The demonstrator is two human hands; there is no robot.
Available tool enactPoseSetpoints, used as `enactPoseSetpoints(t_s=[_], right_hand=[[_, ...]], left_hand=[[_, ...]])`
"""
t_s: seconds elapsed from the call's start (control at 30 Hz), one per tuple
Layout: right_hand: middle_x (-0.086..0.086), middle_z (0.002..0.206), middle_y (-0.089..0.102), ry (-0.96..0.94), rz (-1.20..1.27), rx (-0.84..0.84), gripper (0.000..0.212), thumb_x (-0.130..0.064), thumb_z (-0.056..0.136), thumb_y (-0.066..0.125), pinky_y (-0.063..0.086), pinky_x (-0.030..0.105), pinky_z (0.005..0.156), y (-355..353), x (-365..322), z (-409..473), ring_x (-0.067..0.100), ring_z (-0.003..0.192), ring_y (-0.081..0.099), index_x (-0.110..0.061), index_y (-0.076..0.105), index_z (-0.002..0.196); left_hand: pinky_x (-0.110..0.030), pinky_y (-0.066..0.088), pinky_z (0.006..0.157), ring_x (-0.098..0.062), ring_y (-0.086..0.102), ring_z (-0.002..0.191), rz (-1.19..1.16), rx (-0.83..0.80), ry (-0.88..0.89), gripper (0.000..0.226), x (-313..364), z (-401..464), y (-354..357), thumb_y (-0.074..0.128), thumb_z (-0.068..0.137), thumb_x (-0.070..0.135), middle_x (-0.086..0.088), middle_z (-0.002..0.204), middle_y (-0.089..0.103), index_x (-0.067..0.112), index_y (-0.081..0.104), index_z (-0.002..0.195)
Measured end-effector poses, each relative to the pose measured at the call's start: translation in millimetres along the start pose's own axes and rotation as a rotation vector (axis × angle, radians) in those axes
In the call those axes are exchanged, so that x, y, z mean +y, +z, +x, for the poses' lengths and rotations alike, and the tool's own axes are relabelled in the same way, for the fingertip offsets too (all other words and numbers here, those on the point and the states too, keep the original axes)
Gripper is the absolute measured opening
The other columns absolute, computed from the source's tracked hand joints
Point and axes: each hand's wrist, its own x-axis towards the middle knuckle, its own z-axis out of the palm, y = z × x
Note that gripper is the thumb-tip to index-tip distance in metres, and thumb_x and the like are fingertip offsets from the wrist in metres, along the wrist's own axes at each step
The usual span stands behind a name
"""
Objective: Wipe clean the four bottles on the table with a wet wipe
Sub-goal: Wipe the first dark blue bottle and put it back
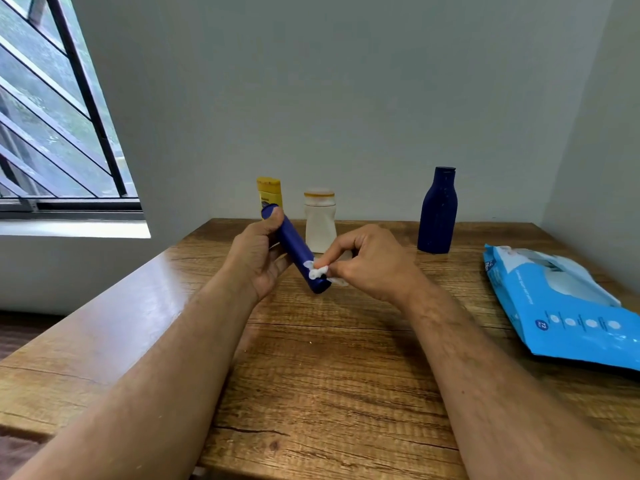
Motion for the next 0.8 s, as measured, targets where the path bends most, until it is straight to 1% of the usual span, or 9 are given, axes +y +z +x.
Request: enactPoseSetpoints(t_s=[0.1, 0.17, 0.3, 0.4, 0.5, 0.57, 0.67, 0.73, 0.8], right_hand=[[-0.018, 0.085, 0.071, 0.003, -0.032, 0.025, 0.013, -0.015, 0.081, 0.077, 0.04, 0.001, 0.056, -1, 3, 1, -0.012, 0.078, 0.058, -0.027, 0.08, 0.083], [-0.018, 0.083, 0.07, -0.019, 0.012, 0.073, 0.011, -0.017, 0.083, 0.077, 0.04, 0.0, 0.056, -2, 3, 1, -0.018, 0.071, 0.055, -0.027, 0.08, 0.086], [-0.018, 0.085, 0.07, -0.032, 0.131, 0.169, 0.011, -0.02, 0.086, 0.075, 0.051, 0.01, 0.066, -1, 0, 3, -0.007, 0.079, 0.063, -0.029, 0.079, 0.092], [-0.017, 0.088, 0.069, -0.049, 0.19, 0.198, 0.012, -0.022, 0.088, 0.072, 0.049, 0.007, 0.06, -2, -4, 2, -0.008, 0.078, 0.062, -0.031, 0.078, 0.093], [-0.016, 0.09, 0.07, -0.047, 0.17, 0.211, 0.013, -0.02, 0.088, 0.073, 0.051, 0.009, 0.067, -3, -6, 3, -0.004, 0.081, 0.063, -0.03, 0.078, 0.094], [-0.017, 0.088, 0.071, -0.043, 0.142, 0.191, 0.014, -0.016, 0.086, 0.075, 0.053, 0.01, 0.071, -4, -6, 2, -0.005, 0.081, 0.064, -0.029, 0.079, 0.089], [-0.015, 0.079, 0.071, -0.026, 0.099, 0.095, 0.014, -0.012, 0.082, 0.077, 0.045, 0.004, 0.057, -6, -6, -2, -0.011, 0.066, 0.059, -0.026, 0.08, 0.083], [-0.016, 0.082, 0.07, 0.005, 0.06, 0.022, 0.014, -0.011, 0.08, 0.078, 0.042, 0.006, 0.057, -8, -5, -4, -0.009, 0.073, 0.059, -0.025, 0.08, 0.08], [-0.017, 0.085, 0.069, 0.044, 0.017, -0.043, 0.014, -0.011, 0.077, 0.079, 0.042, 0.013, 0.067, -9, -3, -4, -0.001, 0.082, 0.059, -0.025, 0.08, 0.076]], left_hand=[[-0.042, 0.06, 0.081, -0.027, 0.064, 0.104, 0.006, 0.0, -0.021, 0.034, -5, -3, 5, 0.069, 0.093, 0.024, -0.014, 0.112, 0.063, 0.007, 0.056, 0.12], [-0.041, 0.062, 0.077, -0.027, 0.066, 0.101, 0.02, -0.023, -0.044, 0.034, -9, -7, 9, 0.071, 0.091, 0.024, -0.014, 0.108, 0.064, 0.006, 0.058, 0.117], [-0.037, 0.062, 0.073, -0.027, 0.072, 0.094, 0.073, -0.101, -0.037, 0.045, -17, -9, 14, 0.074, 0.087, 0.027, -0.019, 0.114, 0.068, 0.003, 0.06, 0.122], [-0.034, 0.061, 0.07, -0.021, 0.074, 0.083, 0.066, -0.165, -0.01, 0.051, -18, -12, 18, 0.073, 0.086, 0.028, -0.015, 0.109, 0.07, 0.003, 0.058, 0.129], [-0.033, 0.06, 0.068, -0.018, 0.073, 0.079, 0.028, -0.19, 0.011, 0.053, -16, -12, 21, 0.073, 0.085, 0.027, -0.012, 0.104, 0.069, 0.004, 0.056, 0.13], [-0.037, 0.061, 0.077, -0.019, 0.071, 0.084, 0.009, -0.181, 0.031, 0.062, -15, -10, 20, 0.076, 0.078, 0.027, -0.011, 0.1, 0.069, 0.005, 0.055, 0.132], [-0.042, 0.059, 0.089, -0.022, 0.068, 0.094, 0.044, -0.133, 0.066, 0.062, -14, -7, 15, 0.076, 0.079, 0.029, -0.013, 0.106, 0.071, 0.008, 0.054, 0.133], [-0.042, 0.058, 0.092, -0.024, 0.068, 0.101, 0.068, -0.076, 0.083, 0.053, -13, -3, 12, 0.073, 0.086, 0.028, -0.015, 0.115, 0.071, 0.01, 0.055, 0.132], [-0.041, 0.058, 0.093, -0.025, 0.068, 0.109, 0.08, -0.037, 0.094, 0.049, -13, 1, 8, 0.072, 0.089, 0.029, -0.015, 0.12, 0.071, 0.011, 0.055, 0.131]])
